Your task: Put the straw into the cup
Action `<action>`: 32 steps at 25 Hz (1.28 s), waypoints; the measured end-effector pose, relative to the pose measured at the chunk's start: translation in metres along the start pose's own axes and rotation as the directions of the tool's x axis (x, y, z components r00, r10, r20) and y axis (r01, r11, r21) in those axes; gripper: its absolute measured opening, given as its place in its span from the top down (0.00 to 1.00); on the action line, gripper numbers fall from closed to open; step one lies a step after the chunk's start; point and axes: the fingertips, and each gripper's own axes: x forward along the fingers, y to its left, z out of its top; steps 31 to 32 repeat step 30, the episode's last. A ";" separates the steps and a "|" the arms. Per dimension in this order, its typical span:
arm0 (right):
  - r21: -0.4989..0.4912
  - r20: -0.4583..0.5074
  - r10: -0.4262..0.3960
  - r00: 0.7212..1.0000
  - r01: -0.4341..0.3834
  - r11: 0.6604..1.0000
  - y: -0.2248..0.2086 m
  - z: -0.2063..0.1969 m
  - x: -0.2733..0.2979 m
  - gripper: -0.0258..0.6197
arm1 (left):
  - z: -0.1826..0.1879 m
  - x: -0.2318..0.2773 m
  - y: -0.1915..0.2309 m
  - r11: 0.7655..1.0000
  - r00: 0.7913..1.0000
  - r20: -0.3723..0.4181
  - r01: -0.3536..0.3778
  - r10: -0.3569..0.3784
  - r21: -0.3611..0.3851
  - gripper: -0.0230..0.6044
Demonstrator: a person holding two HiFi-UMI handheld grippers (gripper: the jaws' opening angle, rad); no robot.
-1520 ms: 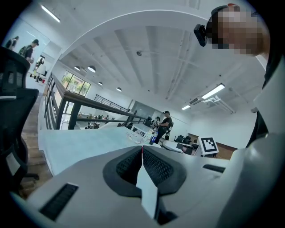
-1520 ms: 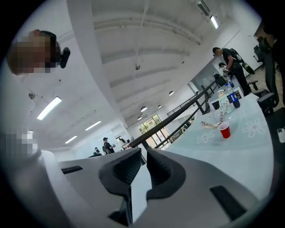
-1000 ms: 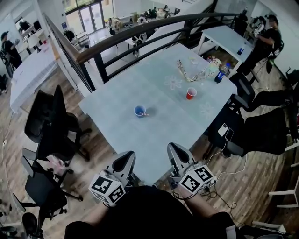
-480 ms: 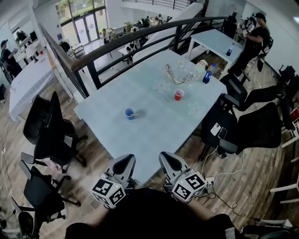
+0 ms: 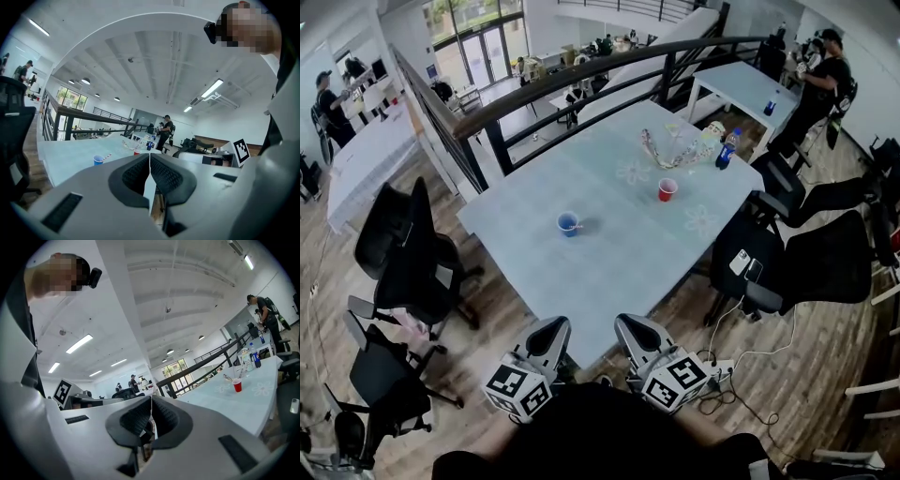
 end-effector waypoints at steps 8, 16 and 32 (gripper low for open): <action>-0.012 -0.001 0.055 0.999 -0.055 0.998 0.012 0.001 0.010 0.91 | 0.004 -0.014 0.007 0.999 0.998 0.025 -0.052 0.052 0.008 0.93; -0.012 0.013 0.041 0.999 -0.040 0.999 0.010 0.006 0.005 0.91 | 0.007 -0.013 0.002 0.999 0.999 0.031 -0.041 0.040 0.020 0.93; -0.003 0.025 0.003 1.000 -0.003 1.000 -0.006 0.013 0.007 0.91 | 0.011 0.007 0.002 1.000 1.000 0.017 -0.005 0.005 0.024 0.93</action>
